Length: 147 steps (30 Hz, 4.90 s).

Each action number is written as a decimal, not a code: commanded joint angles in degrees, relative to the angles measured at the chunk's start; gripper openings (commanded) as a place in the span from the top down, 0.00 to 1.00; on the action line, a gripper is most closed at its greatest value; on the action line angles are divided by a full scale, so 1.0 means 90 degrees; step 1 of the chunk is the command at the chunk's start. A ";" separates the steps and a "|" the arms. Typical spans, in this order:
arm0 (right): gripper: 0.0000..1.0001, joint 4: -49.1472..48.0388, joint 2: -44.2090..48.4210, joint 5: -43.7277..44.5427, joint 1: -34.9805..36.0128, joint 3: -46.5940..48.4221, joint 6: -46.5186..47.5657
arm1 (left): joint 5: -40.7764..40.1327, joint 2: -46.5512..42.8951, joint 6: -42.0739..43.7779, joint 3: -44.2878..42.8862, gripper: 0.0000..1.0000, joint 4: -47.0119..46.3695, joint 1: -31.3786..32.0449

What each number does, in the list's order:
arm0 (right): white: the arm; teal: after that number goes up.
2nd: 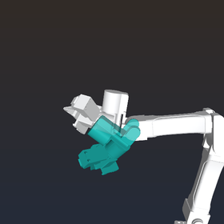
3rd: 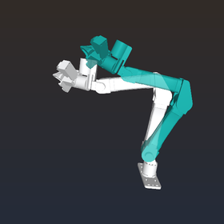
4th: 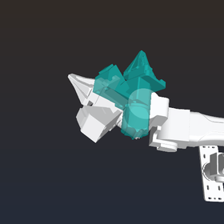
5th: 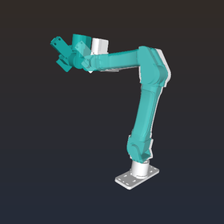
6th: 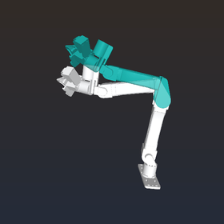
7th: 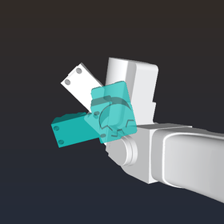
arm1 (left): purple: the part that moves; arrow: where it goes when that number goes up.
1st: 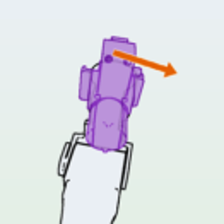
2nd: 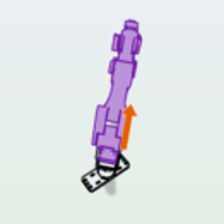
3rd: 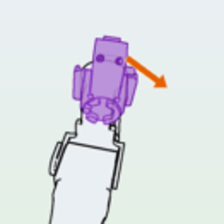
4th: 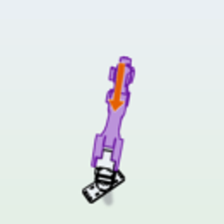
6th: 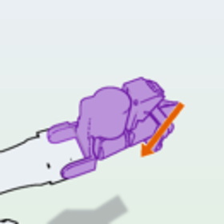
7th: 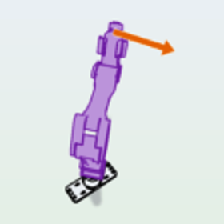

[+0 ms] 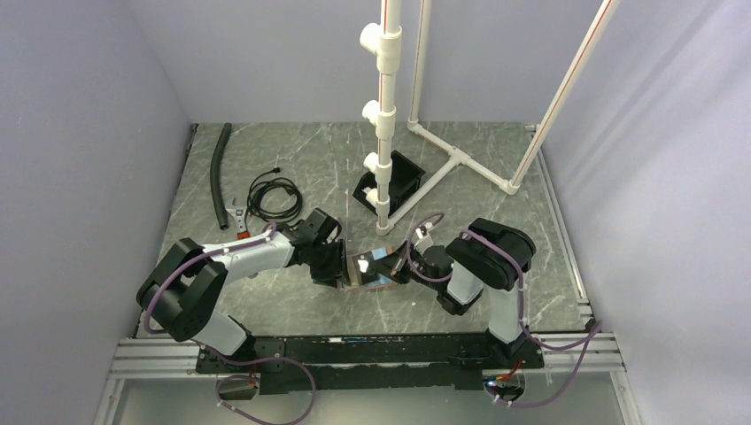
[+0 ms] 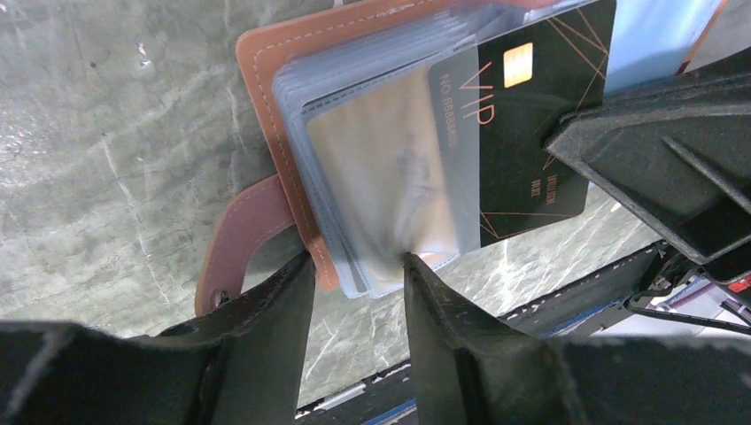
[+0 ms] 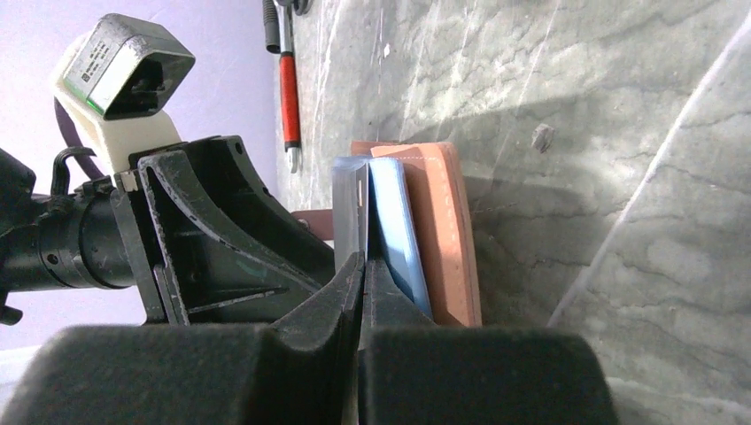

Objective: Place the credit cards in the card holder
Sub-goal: Insert the credit card into the card holder, then close the card holder at the center of the board.

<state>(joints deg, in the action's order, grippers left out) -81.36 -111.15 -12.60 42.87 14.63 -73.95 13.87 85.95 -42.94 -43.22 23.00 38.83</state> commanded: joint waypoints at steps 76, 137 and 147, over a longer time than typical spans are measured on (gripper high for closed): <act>0.45 0.5814 0.1760 0.0364 0.1843 0.2743 0.5053 | 0.0182 -0.0031 -0.0150 0.0156 0.82 -0.0451 -0.0614; 0.36 0.3892 0.2107 -0.2048 -0.0033 0.1416 0.2321 | -0.0111 -0.0648 -0.0591 0.0715 0.73 -0.0347 -0.0280; 0.46 0.4126 0.1766 -0.1645 0.0418 0.1537 0.2642 | -0.0539 -0.1810 -0.0700 0.0986 0.55 0.0543 -0.0436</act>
<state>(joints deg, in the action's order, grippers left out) -44.62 -95.18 -29.78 45.12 26.76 -52.99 11.44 74.11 -47.92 -34.76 24.69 35.79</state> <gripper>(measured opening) 0.576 0.426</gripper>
